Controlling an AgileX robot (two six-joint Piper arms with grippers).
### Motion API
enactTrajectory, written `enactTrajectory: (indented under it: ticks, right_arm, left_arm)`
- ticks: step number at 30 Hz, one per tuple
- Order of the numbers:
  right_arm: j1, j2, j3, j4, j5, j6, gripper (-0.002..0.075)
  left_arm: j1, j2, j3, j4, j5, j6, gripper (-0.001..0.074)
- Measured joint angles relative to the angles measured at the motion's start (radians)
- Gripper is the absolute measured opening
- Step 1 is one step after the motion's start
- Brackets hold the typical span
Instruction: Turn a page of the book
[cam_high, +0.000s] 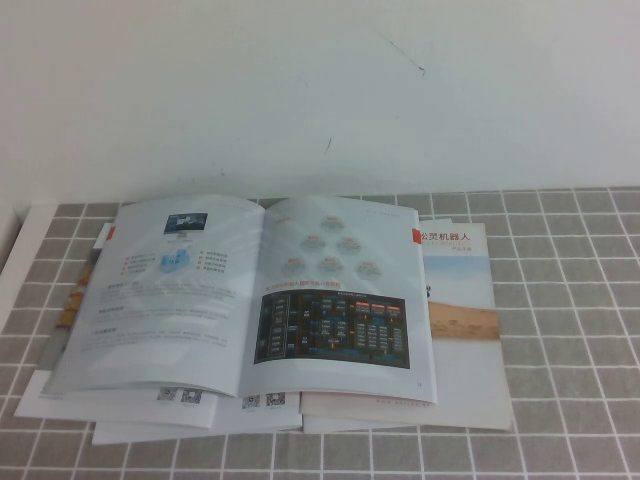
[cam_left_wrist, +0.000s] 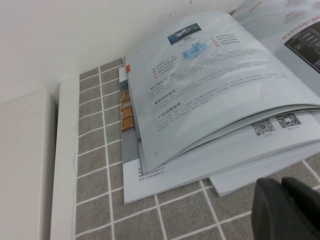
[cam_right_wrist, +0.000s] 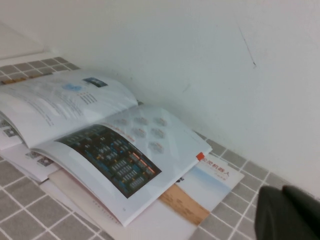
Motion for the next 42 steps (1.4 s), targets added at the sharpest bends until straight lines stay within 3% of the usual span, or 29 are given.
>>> enactTrajectory:
  ticks: [2,7,10,18,42]
  right_arm:
    - [0.000,-0.021,0.000,-0.118,0.000,0.156,-0.0003]
    - [0.000,-0.069,0.027,-0.672,-0.009,0.791,-0.0003]
    - [0.000,-0.117,0.096,-0.888,-0.065,0.985,-0.0003]
    - [0.000,-0.224,0.351,-0.907,-0.124,0.956,-0.0003]
    - [0.000,-0.224,0.366,-0.859,-0.165,0.952,-0.0003]
  left_arm:
    - [0.000,0.000,0.000,0.000,0.000,0.000,-0.0002]
    - [0.000,0.000,0.000,0.002,0.000,0.000,-0.0002]
    - [0.000,0.000,0.000,0.002,0.000,0.000,-0.0002]
    - [0.000,0.000,0.000,0.004,0.000,0.000,-0.0002]
    - [0.000,0.000,0.000,0.004,0.000,0.000,-0.0003]
